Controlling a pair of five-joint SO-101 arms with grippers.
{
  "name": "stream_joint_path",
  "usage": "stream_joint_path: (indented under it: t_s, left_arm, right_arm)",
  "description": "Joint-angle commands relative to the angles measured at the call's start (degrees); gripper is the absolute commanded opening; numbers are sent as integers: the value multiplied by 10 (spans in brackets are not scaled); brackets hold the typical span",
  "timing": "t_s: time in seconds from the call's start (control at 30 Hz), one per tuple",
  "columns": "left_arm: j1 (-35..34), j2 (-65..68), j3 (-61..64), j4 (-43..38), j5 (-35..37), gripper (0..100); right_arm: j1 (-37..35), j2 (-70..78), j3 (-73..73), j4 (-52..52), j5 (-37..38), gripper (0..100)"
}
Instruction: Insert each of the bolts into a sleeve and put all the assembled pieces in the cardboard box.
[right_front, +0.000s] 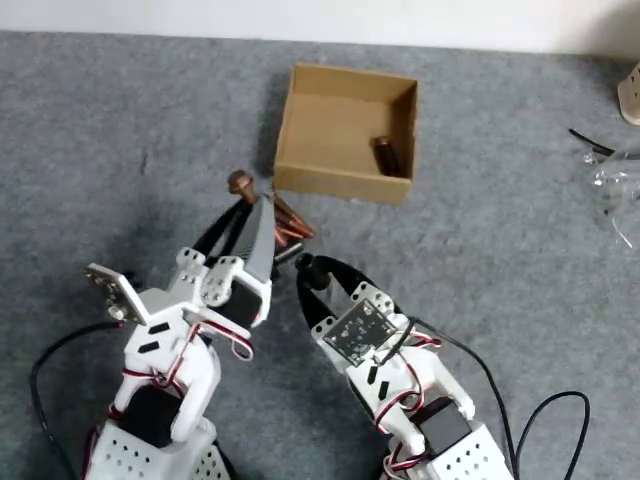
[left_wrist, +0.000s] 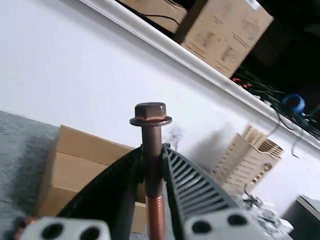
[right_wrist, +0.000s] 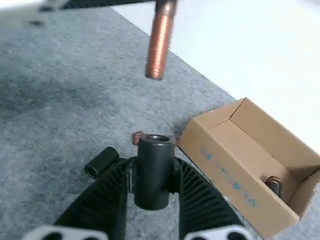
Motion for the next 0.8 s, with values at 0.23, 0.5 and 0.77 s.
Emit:
stream_joint_path:
  t_s: [0.23, 0.5, 0.77]
  left_arm:
    - [90, 0, 0, 36, 0, 6]
    - [87, 0, 25, 36, -1, 6]
    - [45, 3, 34, -9, 4, 6]
  right_arm:
    - [-7, -12, 55, -22, 9, 5]
    - [16, -12, 55, -22, 9, 5]
    - [15, -12, 55, -22, 8, 5]
